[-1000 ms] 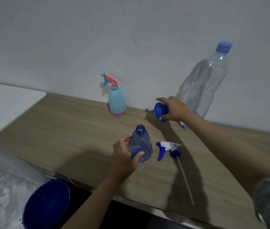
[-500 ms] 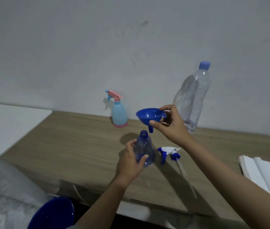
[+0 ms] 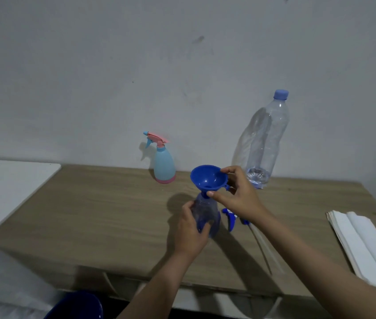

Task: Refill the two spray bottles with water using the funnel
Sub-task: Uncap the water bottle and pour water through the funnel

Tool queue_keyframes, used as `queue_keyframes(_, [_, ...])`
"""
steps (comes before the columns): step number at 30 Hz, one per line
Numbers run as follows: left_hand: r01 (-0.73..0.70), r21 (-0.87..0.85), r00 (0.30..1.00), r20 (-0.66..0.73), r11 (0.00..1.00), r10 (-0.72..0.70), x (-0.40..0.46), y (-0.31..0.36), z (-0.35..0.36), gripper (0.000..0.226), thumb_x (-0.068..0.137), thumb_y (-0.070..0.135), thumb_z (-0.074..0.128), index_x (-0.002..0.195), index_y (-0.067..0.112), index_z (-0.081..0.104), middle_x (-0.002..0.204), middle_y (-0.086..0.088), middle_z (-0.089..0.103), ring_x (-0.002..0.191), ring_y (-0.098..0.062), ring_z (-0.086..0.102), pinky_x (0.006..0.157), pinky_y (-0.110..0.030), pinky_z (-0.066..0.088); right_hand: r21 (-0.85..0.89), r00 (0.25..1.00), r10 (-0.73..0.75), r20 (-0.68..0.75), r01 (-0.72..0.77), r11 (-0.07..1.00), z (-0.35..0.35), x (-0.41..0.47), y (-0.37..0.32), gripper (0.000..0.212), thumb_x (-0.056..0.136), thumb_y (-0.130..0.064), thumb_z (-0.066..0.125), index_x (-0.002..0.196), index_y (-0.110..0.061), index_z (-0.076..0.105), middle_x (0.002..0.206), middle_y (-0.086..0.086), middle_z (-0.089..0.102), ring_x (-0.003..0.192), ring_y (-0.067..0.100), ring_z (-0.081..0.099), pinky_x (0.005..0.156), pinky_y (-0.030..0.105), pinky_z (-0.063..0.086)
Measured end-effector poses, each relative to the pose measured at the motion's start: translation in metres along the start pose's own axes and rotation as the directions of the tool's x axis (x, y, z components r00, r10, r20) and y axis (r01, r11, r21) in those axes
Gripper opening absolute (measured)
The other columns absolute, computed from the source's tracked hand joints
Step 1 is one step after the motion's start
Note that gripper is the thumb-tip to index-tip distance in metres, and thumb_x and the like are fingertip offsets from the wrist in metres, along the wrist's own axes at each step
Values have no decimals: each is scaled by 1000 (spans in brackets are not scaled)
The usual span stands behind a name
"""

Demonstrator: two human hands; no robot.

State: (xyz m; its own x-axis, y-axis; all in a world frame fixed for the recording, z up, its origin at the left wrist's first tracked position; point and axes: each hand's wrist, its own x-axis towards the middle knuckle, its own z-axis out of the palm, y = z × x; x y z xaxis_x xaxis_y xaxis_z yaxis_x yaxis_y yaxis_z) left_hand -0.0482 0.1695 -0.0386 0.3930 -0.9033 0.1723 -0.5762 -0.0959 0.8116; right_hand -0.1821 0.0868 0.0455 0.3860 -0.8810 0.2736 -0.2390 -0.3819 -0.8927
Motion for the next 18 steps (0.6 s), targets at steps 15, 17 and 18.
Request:
queue_keyframes(15, [2,-31,1000,8,1000,-2,-2,9,-7,81,78,36,74,140,24,24,140,7,46,117,-16,55,77,-23,47,-24,993,-26,115,29,999,-14,-10,-4,89,60,-51,83,135,-36,37,130,-20,50,113,-10,52,87,7,41])
queue_keyframes(17, [-9,-52,1000,-21,999,8,-3,12,-10,89,75,33,77,144,20,22,148,4,38,128,-19,46,87,-25,44,-22,993,-16,120,19,1000,-23,-10,-4,91,58,-59,80,135,-39,36,134,-17,49,115,-5,54,87,10,41])
queue_keyframes(18, [-17,-72,999,-41,997,14,-5,15,-11,92,74,31,79,145,18,21,149,2,35,132,-18,42,93,-25,41,-19,994,-16,112,18,1000,-27,-10,-4,90,57,-62,78,135,-40,37,134,-15,49,116,-2,54,88,11,41])
